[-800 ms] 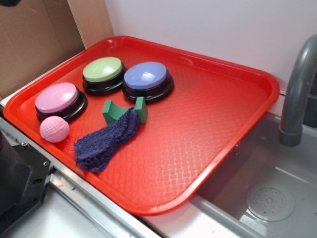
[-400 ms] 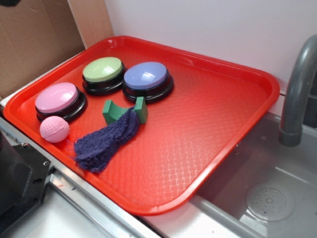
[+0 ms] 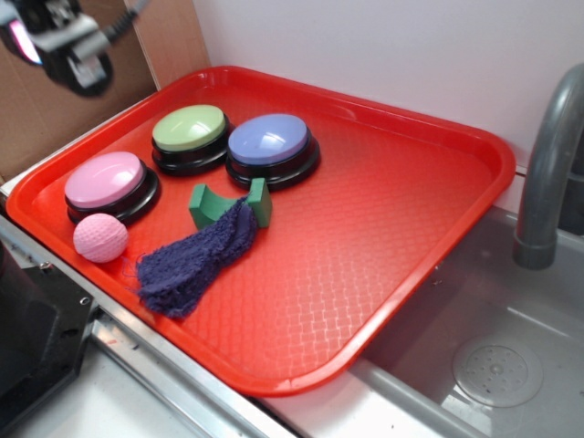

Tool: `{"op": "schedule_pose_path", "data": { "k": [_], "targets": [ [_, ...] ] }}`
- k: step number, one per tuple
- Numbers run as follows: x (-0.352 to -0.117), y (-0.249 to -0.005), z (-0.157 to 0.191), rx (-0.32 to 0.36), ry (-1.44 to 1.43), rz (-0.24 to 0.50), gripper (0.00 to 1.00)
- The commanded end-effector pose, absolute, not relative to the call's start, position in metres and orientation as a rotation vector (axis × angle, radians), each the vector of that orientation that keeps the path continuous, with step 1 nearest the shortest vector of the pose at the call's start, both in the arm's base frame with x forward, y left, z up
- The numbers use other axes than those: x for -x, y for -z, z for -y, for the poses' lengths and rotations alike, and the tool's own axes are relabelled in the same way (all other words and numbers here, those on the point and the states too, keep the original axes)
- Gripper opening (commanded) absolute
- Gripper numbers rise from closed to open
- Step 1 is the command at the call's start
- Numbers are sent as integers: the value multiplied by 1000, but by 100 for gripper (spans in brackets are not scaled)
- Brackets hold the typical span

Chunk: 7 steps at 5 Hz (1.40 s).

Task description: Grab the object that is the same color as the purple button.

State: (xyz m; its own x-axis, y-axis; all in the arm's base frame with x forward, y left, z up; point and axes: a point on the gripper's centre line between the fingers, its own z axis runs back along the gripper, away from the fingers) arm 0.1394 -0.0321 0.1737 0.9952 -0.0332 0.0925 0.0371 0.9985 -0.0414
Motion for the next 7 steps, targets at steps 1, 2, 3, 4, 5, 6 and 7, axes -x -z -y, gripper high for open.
{"op": "schedule_pose_path", "data": {
  "k": [1, 2, 3, 4, 5, 6, 7],
  "targets": [
    [-167, -111, 44, 69, -4, 141, 100],
    [-176, -72, 53, 51, 27, 88, 100],
    [-176, -50, 58, 53, 45, 59, 100],
    [-169, -37, 49, 61, 17, 51, 100],
    [-166, -24, 49, 46, -5, 5, 100],
    [-164, -18, 46, 44, -15, -18, 100],
    [-163, -15, 44, 24, -53, -53, 0]
  ]
}}
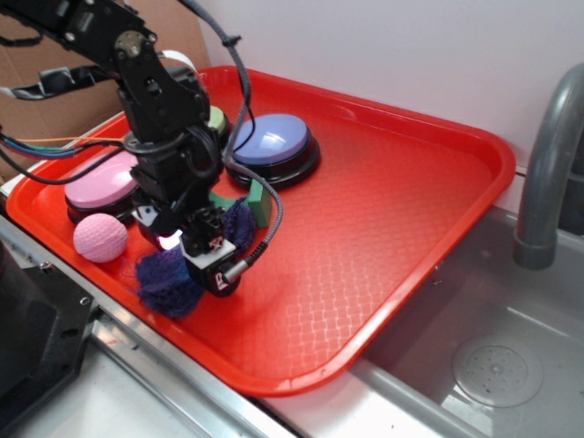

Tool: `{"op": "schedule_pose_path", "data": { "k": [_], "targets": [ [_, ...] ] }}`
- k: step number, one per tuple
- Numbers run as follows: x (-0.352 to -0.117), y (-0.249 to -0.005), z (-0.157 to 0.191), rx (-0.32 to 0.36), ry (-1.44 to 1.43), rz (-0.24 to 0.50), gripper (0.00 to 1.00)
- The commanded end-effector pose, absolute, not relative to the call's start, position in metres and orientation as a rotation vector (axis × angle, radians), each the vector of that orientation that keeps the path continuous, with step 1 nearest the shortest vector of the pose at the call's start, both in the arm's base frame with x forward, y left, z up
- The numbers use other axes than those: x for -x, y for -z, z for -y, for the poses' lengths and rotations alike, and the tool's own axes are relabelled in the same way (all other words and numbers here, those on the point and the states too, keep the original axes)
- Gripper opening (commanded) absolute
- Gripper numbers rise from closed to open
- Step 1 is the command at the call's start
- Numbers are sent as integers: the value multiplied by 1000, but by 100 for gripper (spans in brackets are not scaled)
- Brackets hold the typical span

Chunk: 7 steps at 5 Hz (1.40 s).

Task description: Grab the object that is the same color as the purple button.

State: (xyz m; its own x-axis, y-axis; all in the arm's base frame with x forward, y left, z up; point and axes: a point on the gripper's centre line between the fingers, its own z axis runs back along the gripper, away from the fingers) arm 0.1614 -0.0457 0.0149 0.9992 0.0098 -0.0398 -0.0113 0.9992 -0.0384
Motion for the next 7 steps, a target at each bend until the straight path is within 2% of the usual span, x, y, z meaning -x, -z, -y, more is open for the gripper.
{"op": "schedule_pose_path", "data": {
  "k": [1, 2, 4, 5, 6, 7],
  "targets": [
    [-162, -16, 43, 20, -68, -57, 0],
    [-163, -26, 42, 10, -82, -49, 0],
    [-177, -82, 35, -29, -89, -22, 0],
    [-182, -126, 24, -42, -110, 53, 0],
    [-183, -156, 11, -71, -117, 95, 0],
    [-175, -174, -9, -68, -188, 132, 3]
  ]
}}
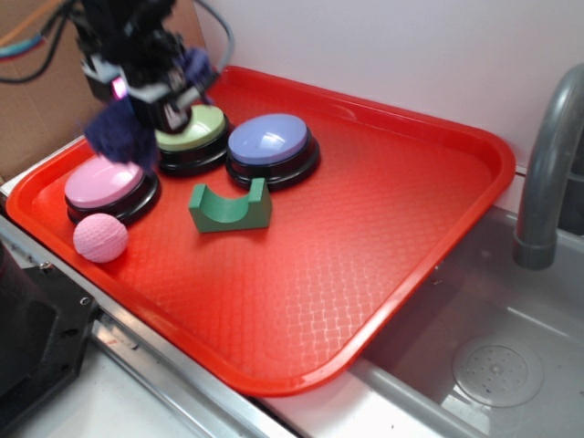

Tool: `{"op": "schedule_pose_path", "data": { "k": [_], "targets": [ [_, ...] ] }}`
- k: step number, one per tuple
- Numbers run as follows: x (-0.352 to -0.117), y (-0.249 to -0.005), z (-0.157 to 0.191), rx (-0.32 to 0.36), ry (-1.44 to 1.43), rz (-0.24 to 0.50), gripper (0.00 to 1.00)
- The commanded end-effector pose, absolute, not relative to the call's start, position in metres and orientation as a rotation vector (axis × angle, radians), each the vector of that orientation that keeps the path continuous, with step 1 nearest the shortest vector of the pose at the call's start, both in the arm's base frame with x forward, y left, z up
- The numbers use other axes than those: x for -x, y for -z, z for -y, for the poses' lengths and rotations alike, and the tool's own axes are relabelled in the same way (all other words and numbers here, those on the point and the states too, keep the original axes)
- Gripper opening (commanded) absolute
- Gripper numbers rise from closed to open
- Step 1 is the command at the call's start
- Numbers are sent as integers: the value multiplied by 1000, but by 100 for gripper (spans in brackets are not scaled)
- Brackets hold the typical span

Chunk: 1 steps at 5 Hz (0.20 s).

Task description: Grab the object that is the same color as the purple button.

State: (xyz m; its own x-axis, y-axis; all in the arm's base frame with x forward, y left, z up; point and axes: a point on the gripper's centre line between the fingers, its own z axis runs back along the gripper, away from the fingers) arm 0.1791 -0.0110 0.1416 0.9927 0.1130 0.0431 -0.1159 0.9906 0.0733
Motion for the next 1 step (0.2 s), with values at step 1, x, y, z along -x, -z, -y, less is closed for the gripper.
{"op": "schedule_pose_path", "data": {
  "k": [1],
  "targets": [
    [-172, -175, -22, -31, -164, 48, 0]
  ]
}}
